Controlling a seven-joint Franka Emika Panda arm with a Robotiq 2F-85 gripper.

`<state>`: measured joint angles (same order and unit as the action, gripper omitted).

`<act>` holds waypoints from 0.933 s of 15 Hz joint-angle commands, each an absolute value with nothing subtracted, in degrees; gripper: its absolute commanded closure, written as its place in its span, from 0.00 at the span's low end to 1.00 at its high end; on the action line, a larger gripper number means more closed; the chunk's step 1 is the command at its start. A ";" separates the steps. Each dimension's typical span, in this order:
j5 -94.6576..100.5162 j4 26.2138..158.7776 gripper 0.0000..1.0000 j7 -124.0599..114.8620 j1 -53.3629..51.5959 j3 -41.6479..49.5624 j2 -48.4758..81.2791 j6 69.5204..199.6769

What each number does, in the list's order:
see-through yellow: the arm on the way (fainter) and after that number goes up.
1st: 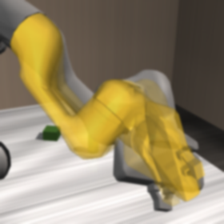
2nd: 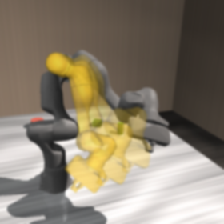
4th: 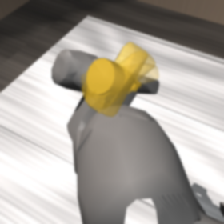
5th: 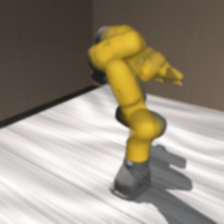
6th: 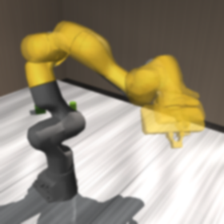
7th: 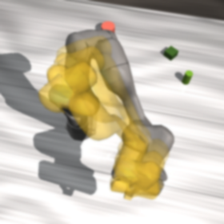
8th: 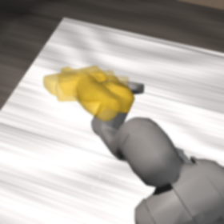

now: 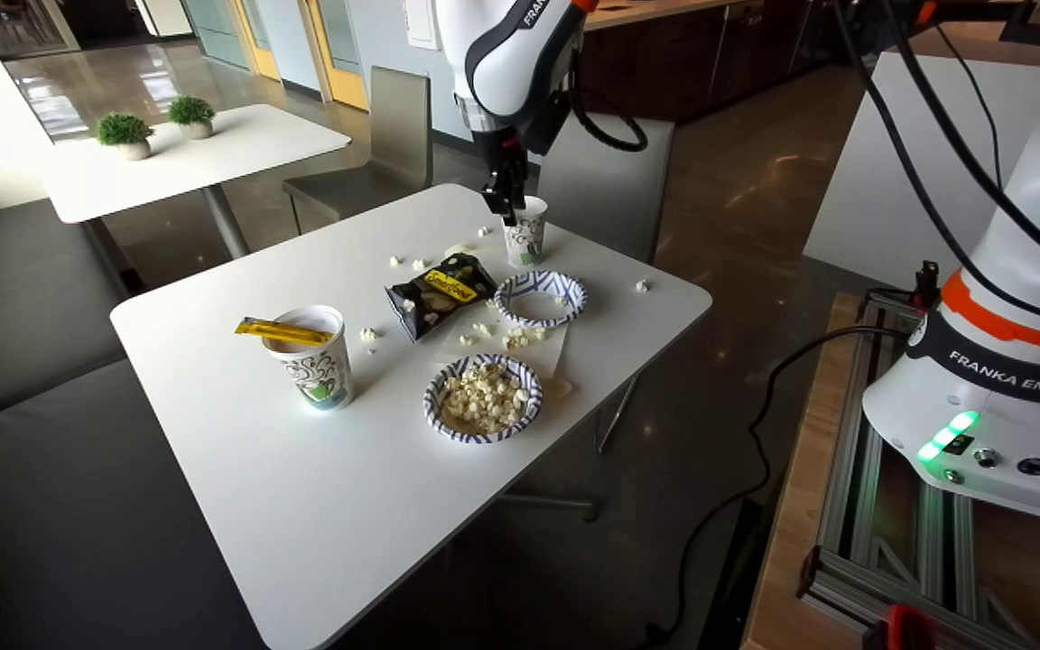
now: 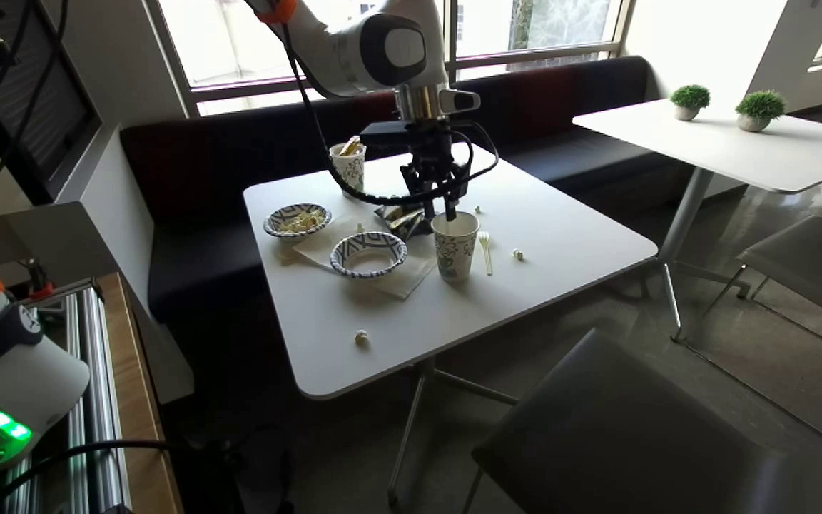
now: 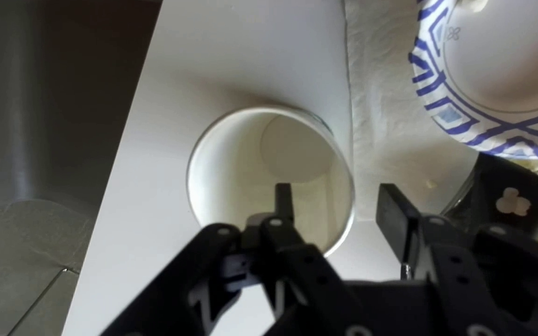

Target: Pick up the paper cup to the right and pour all the popcorn from the cup into the white paper bowl on the left

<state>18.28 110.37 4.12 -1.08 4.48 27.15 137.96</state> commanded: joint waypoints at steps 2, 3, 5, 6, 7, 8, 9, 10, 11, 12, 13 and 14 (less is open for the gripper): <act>17.15 114.18 0.10 2.10 -1.03 4.60 19.31 133.47; 15.65 115.06 0.04 2.45 -0.51 4.03 17.45 132.29; 14.67 117.72 0.00 0.64 -0.42 4.20 13.12 131.18; 14.46 118.88 0.00 -0.59 -0.45 4.40 11.09 130.44; 14.46 120.38 0.00 -2.11 -0.37 4.64 8.88 129.89; 14.53 121.61 0.00 -3.40 -0.23 4.75 6.92 129.13; 14.62 123.08 0.00 -4.67 0.03 4.87 4.81 128.17; 14.31 124.69 0.00 -5.56 0.44 4.85 2.75 128.19; 14.39 126.13 0.00 -6.55 0.75 4.82 0.83 127.88; 14.52 127.46 0.00 -7.33 1.07 4.77 -0.86 127.72; 14.61 129.26 0.00 -7.86 1.44 4.68 -2.64 128.74; 14.59 130.98 0.00 -6.31 1.89 4.63 -4.04 131.25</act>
<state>15.15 124.50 -6.06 0.82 4.95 1.92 128.26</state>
